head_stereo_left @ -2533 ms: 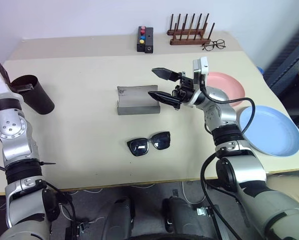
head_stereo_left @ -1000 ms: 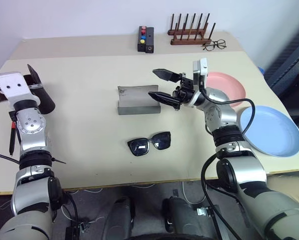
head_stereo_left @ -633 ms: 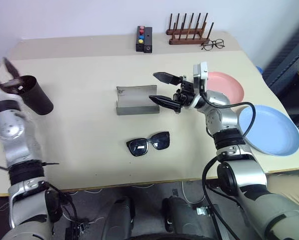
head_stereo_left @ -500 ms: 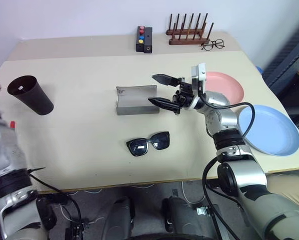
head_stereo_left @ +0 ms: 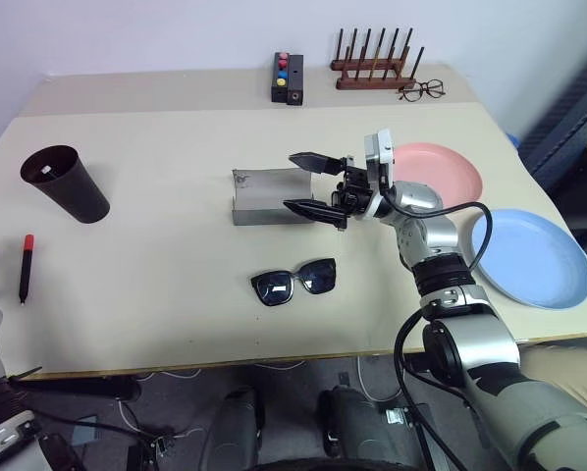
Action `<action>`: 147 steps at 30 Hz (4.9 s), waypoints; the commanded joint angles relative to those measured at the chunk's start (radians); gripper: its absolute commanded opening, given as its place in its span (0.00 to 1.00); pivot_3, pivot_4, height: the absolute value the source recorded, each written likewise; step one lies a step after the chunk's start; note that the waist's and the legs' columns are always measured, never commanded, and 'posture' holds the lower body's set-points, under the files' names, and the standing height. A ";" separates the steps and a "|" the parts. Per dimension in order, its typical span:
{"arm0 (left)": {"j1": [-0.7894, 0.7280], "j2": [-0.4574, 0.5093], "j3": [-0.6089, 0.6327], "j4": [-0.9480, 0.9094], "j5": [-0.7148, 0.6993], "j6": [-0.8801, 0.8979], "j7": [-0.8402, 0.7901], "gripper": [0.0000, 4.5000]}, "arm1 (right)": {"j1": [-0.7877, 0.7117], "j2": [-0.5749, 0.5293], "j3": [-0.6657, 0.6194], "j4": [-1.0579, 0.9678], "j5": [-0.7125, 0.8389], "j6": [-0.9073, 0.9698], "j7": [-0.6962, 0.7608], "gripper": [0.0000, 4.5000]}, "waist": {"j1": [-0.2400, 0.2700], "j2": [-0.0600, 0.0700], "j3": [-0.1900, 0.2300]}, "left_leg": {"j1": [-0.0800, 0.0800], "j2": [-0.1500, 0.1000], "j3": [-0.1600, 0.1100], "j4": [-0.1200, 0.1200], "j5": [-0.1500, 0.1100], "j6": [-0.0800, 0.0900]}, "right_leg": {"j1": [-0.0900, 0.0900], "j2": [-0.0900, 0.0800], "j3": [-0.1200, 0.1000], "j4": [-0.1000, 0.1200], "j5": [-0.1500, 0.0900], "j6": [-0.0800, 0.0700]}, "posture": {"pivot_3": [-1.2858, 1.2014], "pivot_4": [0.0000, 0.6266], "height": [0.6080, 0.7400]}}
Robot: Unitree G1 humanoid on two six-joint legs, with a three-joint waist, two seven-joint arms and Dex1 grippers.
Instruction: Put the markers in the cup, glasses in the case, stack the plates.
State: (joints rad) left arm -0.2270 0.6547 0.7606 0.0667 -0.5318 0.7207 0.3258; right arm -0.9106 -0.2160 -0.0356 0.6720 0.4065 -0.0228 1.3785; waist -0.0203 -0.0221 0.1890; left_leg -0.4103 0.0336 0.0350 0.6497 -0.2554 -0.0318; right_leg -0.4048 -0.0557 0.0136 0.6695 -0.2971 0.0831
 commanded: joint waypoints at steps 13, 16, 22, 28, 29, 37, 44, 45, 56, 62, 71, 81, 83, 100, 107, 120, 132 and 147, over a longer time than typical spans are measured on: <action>-0.070 0.134 -0.160 0.122 0.106 0.196 -0.231 0.99 | 0.026 -0.011 -0.001 -0.078 0.012 0.008 -0.019 1.00 | -0.004 0.000 0.000 | 0.000 0.000 0.000 -0.002 0.000 -0.001 | -0.001 -0.001 0.001 -0.001 0.000 0.000 | 0.52 0.24 1.00; -0.071 0.139 -0.172 0.151 0.119 0.205 -0.270 0.99 | 0.035 -0.015 0.000 -0.094 0.014 0.017 -0.020 1.00 | -0.004 0.000 0.000 | 0.000 0.000 0.000 -0.003 0.000 -0.001 | -0.001 -0.001 0.001 -0.001 0.000 0.000 | 0.52 0.24 1.00; -0.073 0.136 -0.161 0.193 0.135 0.200 -0.316 0.99 | 0.070 -0.056 0.040 -0.128 0.003 0.037 0.065 1.00 | -0.002 0.000 0.000 | 0.000 -0.001 0.000 -0.003 0.000 -0.001 | -0.001 -0.002 0.001 -0.002 0.000 0.000 | 0.52 0.24 1.00; -0.081 0.141 -0.169 0.213 0.158 0.195 -0.347 0.99 | 0.120 -0.114 0.131 -0.145 -0.046 0.009 0.197 1.00 | -0.001 0.000 0.000 | 0.000 -0.001 0.000 -0.003 0.000 -0.001 | -0.001 -0.003 0.001 -0.002 0.000 0.000 | 0.52 0.24 1.00; -0.084 0.141 -0.170 0.215 0.161 0.194 -0.352 0.99 | 0.124 -0.121 0.144 -0.142 -0.056 -0.003 0.216 1.00 | -0.001 0.000 0.000 | 0.000 -0.001 0.000 -0.003 0.000 -0.001 | -0.001 -0.003 0.001 -0.002 0.000 0.000 | 0.52 0.24 1.00; -0.094 0.141 -0.173 0.227 0.181 0.188 -0.383 0.99 | 0.103 -0.117 0.158 -0.096 -0.071 -0.041 0.232 1.00 | 0.000 0.000 0.000 | 0.000 -0.001 0.000 -0.002 0.000 -0.001 | -0.001 -0.003 0.001 -0.002 0.000 -0.001 | 0.52 0.24 1.00; -0.092 0.142 -0.170 0.234 0.188 0.192 -0.415 0.99 | 0.045 -0.095 0.137 -0.033 -0.067 -0.058 0.205 1.00 | -0.001 0.000 0.000 | 0.000 -0.001 0.000 -0.002 0.000 -0.001 | -0.001 -0.003 0.001 -0.002 0.000 -0.001 | 0.52 0.24 1.00; -0.091 0.143 -0.169 0.236 0.190 0.191 -0.418 0.99 | 0.038 -0.094 0.135 -0.027 -0.065 -0.058 0.204 1.00 | 0.000 0.000 0.000 | 0.000 -0.001 0.000 -0.002 0.000 -0.001 | -0.001 -0.003 0.001 -0.002 0.000 -0.001 | 0.52 0.24 1.00; -0.086 0.137 -0.168 0.243 0.202 0.180 -0.450 0.99 | -0.016 -0.059 0.064 0.024 -0.029 -0.043 0.154 1.00 | -0.001 0.000 0.000 | 0.000 -0.002 0.000 -0.003 0.000 -0.001 | -0.001 -0.004 0.000 -0.002 0.000 -0.001 | 0.52 0.24 1.00; -0.087 0.134 -0.169 0.240 0.206 0.176 -0.460 0.99 | -0.017 -0.056 0.060 0.022 -0.028 -0.044 0.156 1.00 | 0.000 0.000 0.000 | 0.000 -0.002 0.000 -0.003 0.000 -0.001 | -0.001 -0.005 0.000 -0.002 0.000 -0.001 | 0.52 0.24 1.00; -0.094 0.139 -0.172 0.263 0.216 0.168 -0.471 0.99 | -0.024 -0.053 0.057 0.027 -0.027 -0.048 0.156 1.00 | 0.000 0.000 0.000 | 0.000 -0.002 0.000 -0.003 0.000 -0.001 | -0.001 -0.005 0.000 -0.002 0.000 -0.001 | 0.52 0.24 1.00; -0.106 0.161 -0.175 0.304 0.226 0.156 -0.493 0.99 | -0.039 -0.039 0.047 0.027 -0.022 -0.043 0.149 1.00 | -0.001 0.000 0.000 | 0.000 -0.002 0.000 -0.003 0.000 -0.001 | -0.001 -0.005 0.000 -0.002 0.000 -0.001 | 0.52 0.24 1.00; -0.105 0.161 -0.178 0.302 0.228 0.157 -0.497 0.99 | -0.039 -0.038 0.046 0.022 -0.021 -0.041 0.146 1.00 | -0.001 0.000 0.000 | 0.000 -0.002 0.000 -0.003 0.000 -0.001 | -0.001 -0.005 0.000 -0.002 0.000 -0.001 | 0.52 0.24 1.00; -0.100 0.151 -0.172 0.262 0.227 0.186 -0.489 0.02 | -0.026 -0.041 0.048 0.011 -0.025 -0.039 0.145 1.00 | -0.024 0.000 0.000 | 0.000 -0.002 0.001 -0.005 0.000 -0.001 | -0.002 -0.005 0.000 -0.002 0.000 -0.001 | 0.52 0.24 1.00; -0.078 0.123 -0.129 0.161 0.185 0.241 -0.500 0.02 | -0.030 -0.038 0.050 0.019 -0.027 -0.043 0.145 1.00 | -0.024 0.000 0.000 | 0.000 -0.002 0.001 -0.005 0.000 -0.001 | -0.002 -0.005 0.000 -0.002 0.000 -0.001 | 0.52 0.24 1.00; -0.012 0.111 -0.115 -0.020 0.132 0.326 -0.546 0.02 | -0.031 -0.037 0.048 0.021 -0.026 -0.046 0.146 1.00 | -0.024 0.000 0.000 | 0.000 -0.002 0.001 -0.005 0.000 -0.001 | -0.002 -0.005 0.000 -0.003 0.000 -0.001 | 0.52 0.24 1.00; 0.050 0.082 -0.200 -0.246 0.042 0.337 -0.674 0.02 | -0.033 -0.049 0.041 0.024 -0.027 -0.048 0.141 1.00 | -0.024 0.000 0.000 | 0.000 -0.002 0.001 -0.005 0.000 -0.001 | -0.002 -0.006 0.000 -0.003 0.000 -0.001 | 0.52 0.24 1.00; -0.234 -0.032 -0.422 -0.254 0.207 -0.167 -0.641 0.02 | -0.040 -0.054 0.024 0.034 -0.029 -0.073 0.089 1.00 | -0.021 0.000 0.001 | 0.000 -0.002 0.002 -0.004 0.000 -0.001 | -0.002 -0.004 -0.001 -0.003 0.000 -0.001 | 0.52 0.24 1.00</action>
State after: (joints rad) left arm -0.4254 0.6156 0.3385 -0.2093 -0.3584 0.6331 -0.3216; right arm -0.9176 -0.2660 0.0143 0.7112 0.3666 -0.0758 1.4773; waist -0.0417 -0.0217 0.1896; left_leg -0.4106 0.0316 0.0369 0.6456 -0.2553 -0.0324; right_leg -0.4065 -0.0599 0.0131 0.6660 -0.2969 0.0823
